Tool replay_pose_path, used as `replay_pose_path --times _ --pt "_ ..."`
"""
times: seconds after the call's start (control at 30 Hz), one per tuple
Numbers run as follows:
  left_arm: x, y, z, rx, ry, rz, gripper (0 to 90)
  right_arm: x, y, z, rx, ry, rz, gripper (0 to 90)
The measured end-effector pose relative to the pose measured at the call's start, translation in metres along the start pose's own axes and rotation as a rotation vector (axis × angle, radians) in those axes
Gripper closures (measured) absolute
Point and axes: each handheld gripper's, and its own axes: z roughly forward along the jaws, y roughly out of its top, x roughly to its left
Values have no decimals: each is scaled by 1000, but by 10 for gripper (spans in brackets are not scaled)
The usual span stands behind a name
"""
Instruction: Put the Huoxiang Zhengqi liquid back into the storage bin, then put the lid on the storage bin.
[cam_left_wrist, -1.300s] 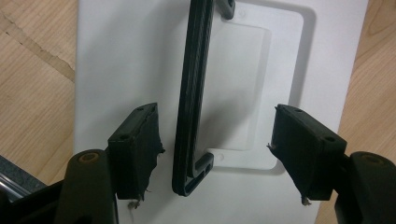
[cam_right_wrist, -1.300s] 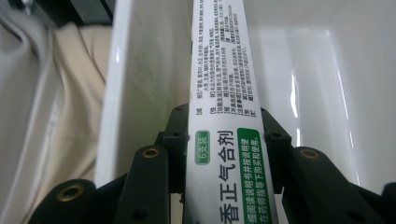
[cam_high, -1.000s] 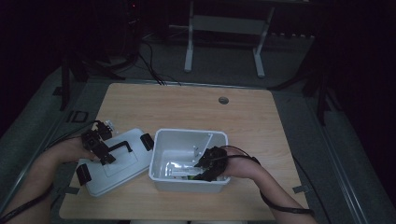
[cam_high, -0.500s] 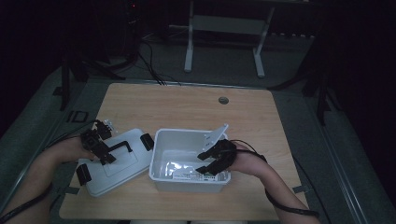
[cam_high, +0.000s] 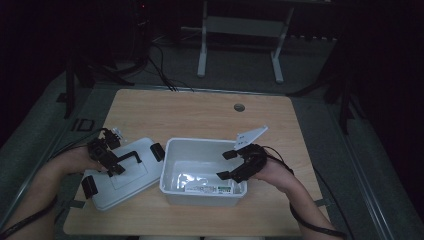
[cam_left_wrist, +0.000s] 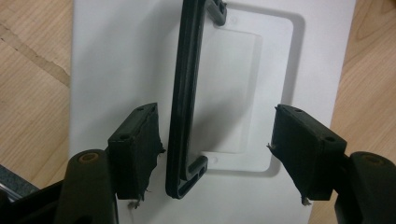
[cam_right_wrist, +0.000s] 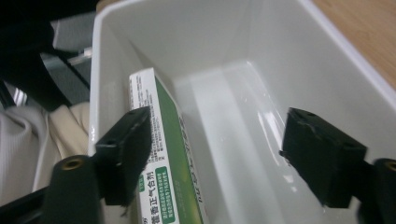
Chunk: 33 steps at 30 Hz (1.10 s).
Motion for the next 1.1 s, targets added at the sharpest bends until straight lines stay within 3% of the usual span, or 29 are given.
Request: replay_pose_path --times 0.3,0.37,0.53,0.7,0.83,0.93,1.1 --pt "2 1 0 7 -8 -3 326 -2 -19 -21 -126 -64 10 151" --pt "1 1 0 -7 3 5 326 -3 -24 -28 -154 -103 13 150" --pt "1 1 1 -29 28 12 290 -10 -41 -44 -227 -149 75 141" --pt "1 2 1 -30 43 14 290 -14 -60 -57 -237 -216 99 140" --pt "3 3 1 -19 32 -4 292 -18 -78 -64 -241 -261 136 140" --pt "3 3 2 -8 48 -8 292 -20 -91 -63 -208 -304 152 140" --pt "6 4 2 -15 66 -8 303 -21 -110 -59 -201 -301 189 141"
